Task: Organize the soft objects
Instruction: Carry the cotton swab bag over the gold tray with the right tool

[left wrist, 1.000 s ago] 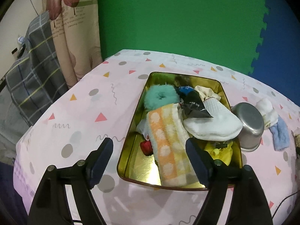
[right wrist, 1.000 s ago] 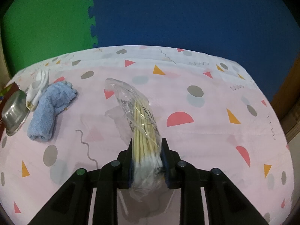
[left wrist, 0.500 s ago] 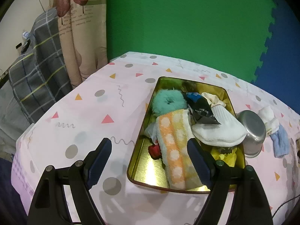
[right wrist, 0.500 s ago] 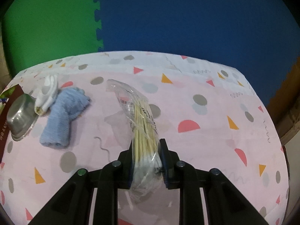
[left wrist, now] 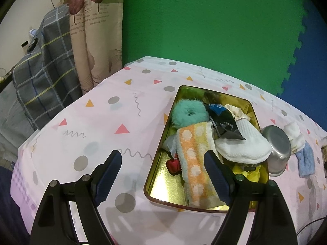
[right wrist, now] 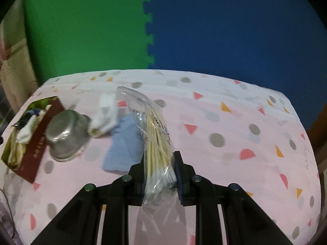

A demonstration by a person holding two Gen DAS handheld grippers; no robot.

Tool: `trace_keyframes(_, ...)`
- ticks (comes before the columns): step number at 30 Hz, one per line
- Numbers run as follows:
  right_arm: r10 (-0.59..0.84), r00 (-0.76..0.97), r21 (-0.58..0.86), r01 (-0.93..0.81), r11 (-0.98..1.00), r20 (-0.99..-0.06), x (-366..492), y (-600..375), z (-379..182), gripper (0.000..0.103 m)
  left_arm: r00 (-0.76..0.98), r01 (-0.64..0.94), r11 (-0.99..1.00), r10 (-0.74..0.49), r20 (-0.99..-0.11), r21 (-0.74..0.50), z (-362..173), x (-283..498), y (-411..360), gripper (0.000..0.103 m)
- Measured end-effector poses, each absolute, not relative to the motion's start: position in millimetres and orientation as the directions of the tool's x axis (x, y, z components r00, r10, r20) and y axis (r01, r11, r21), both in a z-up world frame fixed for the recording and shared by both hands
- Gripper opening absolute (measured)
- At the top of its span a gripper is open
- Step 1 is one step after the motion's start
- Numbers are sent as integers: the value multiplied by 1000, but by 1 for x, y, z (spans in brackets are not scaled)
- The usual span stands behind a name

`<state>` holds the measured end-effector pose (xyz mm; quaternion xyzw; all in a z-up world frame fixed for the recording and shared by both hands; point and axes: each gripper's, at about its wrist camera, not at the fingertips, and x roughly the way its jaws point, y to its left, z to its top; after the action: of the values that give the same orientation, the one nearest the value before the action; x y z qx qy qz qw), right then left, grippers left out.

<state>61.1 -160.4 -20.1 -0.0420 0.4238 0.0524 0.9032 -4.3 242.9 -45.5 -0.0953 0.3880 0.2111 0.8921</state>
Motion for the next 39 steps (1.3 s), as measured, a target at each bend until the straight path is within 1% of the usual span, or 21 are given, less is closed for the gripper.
trace_keyframes(7,150,635,-6,-237,972,-758,57,-110,-4,22,609,-464,886,310,-730,-11,-45,-6,248,80)
trace_keyframes(15,296,604,68,-370,927,-740,54,-41,13,22,606,-504,863,333,-723,-25,-42,-10,260,80)
trace_keyframes(25,436,510,131,-528,839,-741,41,54,11,22,589,-557,829,361,-723,-40,-40,-16,276,80)
trace_keyframes(31,470,444,151,-583,798,-763,34,96,-4,22,583,-569,821,361,-728,-48,-41,-16,279,80)
trace_keyframes(39,448,412,141,-592,794,-794,42,123,-31,22,580,-572,818,350,-736,-63,-42,-17,283,80)
